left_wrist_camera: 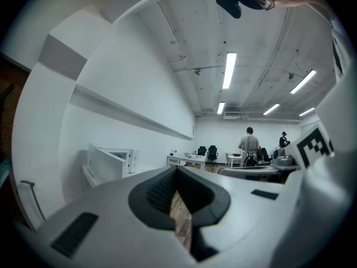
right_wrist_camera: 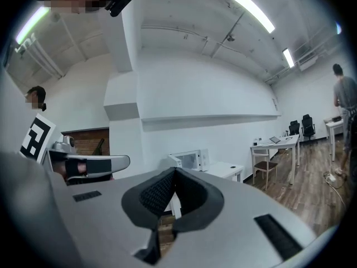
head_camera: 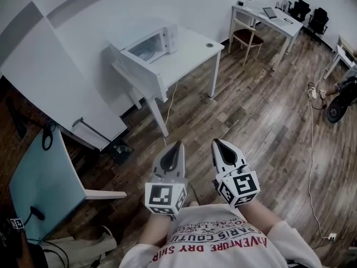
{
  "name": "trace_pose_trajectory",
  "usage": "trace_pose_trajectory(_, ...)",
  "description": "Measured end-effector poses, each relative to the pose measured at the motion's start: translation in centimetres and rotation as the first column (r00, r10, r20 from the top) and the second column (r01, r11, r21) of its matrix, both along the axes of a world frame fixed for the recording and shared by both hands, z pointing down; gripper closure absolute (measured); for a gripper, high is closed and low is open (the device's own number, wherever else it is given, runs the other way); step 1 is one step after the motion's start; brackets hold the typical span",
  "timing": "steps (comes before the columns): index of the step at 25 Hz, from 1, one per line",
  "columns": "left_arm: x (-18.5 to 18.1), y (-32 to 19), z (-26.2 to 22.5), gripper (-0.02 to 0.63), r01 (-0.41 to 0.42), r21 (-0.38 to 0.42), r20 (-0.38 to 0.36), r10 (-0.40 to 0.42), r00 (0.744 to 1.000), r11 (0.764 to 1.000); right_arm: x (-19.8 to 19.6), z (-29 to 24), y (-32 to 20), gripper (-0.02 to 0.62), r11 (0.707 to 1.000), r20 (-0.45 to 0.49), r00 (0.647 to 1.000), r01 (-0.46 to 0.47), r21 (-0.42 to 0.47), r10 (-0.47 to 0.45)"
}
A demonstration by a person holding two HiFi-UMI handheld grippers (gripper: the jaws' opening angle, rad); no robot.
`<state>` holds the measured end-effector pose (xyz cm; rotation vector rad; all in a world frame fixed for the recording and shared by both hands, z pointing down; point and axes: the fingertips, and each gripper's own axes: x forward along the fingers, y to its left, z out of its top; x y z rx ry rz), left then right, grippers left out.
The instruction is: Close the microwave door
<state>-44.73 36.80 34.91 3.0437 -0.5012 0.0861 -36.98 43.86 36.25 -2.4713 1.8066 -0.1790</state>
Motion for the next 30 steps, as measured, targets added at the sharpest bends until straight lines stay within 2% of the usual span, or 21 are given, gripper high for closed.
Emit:
trace_pose_trajectory(8, -0.9, -4.3, 1.6, 0.611, 0.031, -0.061, 0.013, -0.03, 0.999, 0.998, 0.4, 0.6, -3.6, 0.586, 1.0, 0.006, 1.0, 0.001, -0.023, -0.001)
trace_pose_trajectory(15, 2.1, -7.3, 3.1, 0.611, 0.087, -0.081, 0.027, -0.085, 0.996, 0.993, 3.7, 1.9, -7.0, 0.586, 0.998, -0.013, 0.999, 0.051, -0.025, -0.051)
trace_pose_trajectory(20, 7.1, -10.2, 3.0, 0.611, 0.151, -0.077, 0.023, -0.15, 0.988, 0.986, 9.4, 1.8, -10.5, 0.586, 0.994, -0.003, 0.994, 0.105, -0.024, -0.105)
trace_pose_trajectory(30, 20.3, -13.9, 2.3, 0.611, 0.255, -0.075, 0.009, -0.255, 0.967, 0.964, 22.3, 1.5, -15.5, 0.586, 0.968, -0.016, 0.969, 0.245, -0.051, -0.246)
